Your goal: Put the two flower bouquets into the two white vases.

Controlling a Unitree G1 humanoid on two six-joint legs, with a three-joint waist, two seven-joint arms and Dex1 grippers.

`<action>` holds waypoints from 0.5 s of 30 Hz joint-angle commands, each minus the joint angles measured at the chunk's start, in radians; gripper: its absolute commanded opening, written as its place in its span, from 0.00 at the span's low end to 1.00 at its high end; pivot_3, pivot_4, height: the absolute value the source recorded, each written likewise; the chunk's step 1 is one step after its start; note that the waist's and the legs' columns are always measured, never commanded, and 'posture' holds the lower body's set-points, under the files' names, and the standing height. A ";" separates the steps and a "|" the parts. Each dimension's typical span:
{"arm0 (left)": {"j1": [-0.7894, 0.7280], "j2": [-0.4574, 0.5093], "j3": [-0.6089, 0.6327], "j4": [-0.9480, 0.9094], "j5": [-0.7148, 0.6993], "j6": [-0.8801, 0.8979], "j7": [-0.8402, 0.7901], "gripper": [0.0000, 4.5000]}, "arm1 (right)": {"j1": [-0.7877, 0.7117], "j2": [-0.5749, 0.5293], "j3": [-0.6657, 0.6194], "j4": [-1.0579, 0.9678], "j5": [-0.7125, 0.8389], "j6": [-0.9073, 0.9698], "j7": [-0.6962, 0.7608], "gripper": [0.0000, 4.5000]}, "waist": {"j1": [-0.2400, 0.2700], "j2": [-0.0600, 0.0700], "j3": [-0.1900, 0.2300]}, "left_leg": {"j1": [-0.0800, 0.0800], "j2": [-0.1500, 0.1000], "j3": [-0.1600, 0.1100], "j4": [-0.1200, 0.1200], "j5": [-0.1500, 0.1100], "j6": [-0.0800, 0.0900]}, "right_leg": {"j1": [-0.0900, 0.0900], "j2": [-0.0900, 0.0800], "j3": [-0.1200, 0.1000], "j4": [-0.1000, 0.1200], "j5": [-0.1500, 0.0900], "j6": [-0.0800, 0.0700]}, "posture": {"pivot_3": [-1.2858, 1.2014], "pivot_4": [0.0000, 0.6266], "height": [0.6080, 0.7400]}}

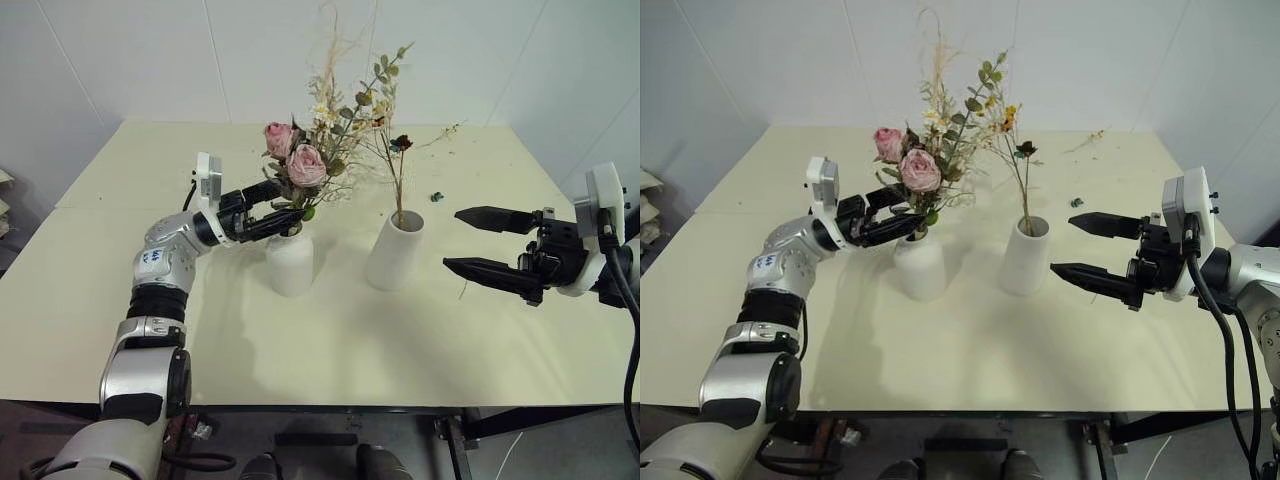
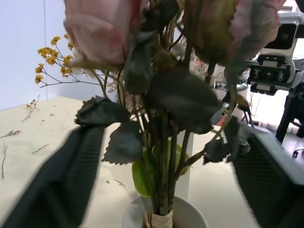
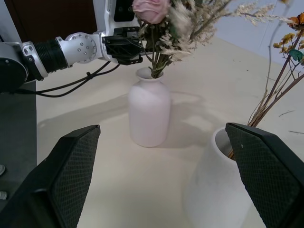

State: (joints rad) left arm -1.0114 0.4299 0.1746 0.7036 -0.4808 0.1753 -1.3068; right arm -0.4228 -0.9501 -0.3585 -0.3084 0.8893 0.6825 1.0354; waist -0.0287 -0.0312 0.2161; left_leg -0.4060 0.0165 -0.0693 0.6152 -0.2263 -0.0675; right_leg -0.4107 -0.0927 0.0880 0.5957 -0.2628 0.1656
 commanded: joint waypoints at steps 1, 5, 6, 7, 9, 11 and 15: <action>-0.014 0.069 -0.018 -0.062 0.039 -0.027 -0.025 0.99 | -0.006 -0.002 -0.021 -0.019 0.011 -0.012 0.000 1.00 | -0.002 0.000 0.000 | 0.000 0.000 0.000 0.000 0.000 0.000 | 0.000 0.000 0.000 0.000 0.000 0.000 | 0.52 0.24 1.00; 0.001 0.140 -0.033 -0.100 0.052 -0.003 -0.054 0.99 | 0.019 -0.006 -0.034 -0.023 0.007 -0.014 0.006 1.00 | 0.001 0.000 0.000 | 0.000 0.000 0.000 0.000 0.000 0.000 | 0.000 0.000 0.000 0.000 0.000 0.000 | 0.52 0.24 1.00; 0.002 0.159 -0.025 -0.116 0.044 0.009 -0.058 0.99 | 0.030 -0.010 -0.039 -0.026 0.007 -0.012 0.007 1.00 | 0.001 0.000 0.000 | 0.000 0.000 0.000 0.000 0.000 0.000 | 0.000 0.000 0.000 0.000 0.000 0.000 | 0.52 0.24 1.00; 0.000 0.176 -0.015 -0.126 0.040 0.017 -0.049 0.99 | 0.041 -0.015 -0.043 -0.028 0.006 -0.012 0.011 1.00 | 0.001 0.000 0.000 | 0.000 0.000 0.000 0.000 0.000 0.000 | 0.000 0.000 0.000 0.000 0.000 0.000 | 0.52 0.24 1.00; -0.004 0.205 0.002 -0.141 0.043 0.025 -0.016 0.99 | 0.063 -0.025 -0.057 -0.026 0.005 -0.013 0.023 1.00 | 0.001 0.000 0.000 | 0.000 0.000 0.000 0.000 0.000 0.000 | 0.000 0.000 0.000 0.000 0.000 0.000 | 0.52 0.24 1.00; 0.004 0.247 0.019 -0.161 0.049 0.042 0.017 0.99 | 0.084 -0.034 -0.072 -0.023 -0.002 -0.019 0.031 1.00 | 0.001 0.000 0.000 | 0.000 0.000 0.000 0.000 0.000 0.000 | 0.000 0.000 0.000 0.000 0.000 0.000 | 0.52 0.24 1.00; 0.038 0.318 0.063 -0.164 0.057 0.041 0.085 0.99 | 0.140 -0.049 -0.118 0.020 -0.032 -0.044 0.057 1.00 | 0.001 0.000 0.000 | 0.000 0.000 0.000 0.000 0.000 0.000 | 0.000 0.000 0.000 0.000 0.000 0.000 | 0.52 0.24 1.00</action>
State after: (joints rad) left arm -0.9825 0.7111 0.1939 0.5533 -0.4284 0.2263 -1.2459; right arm -0.2963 -0.9800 -0.4213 -0.3009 0.8667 0.6625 1.0786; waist -0.0275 -0.0311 0.2161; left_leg -0.4059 0.0167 -0.0693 0.6147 -0.2263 -0.0674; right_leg -0.4107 -0.0928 0.0879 0.5961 -0.2630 0.1654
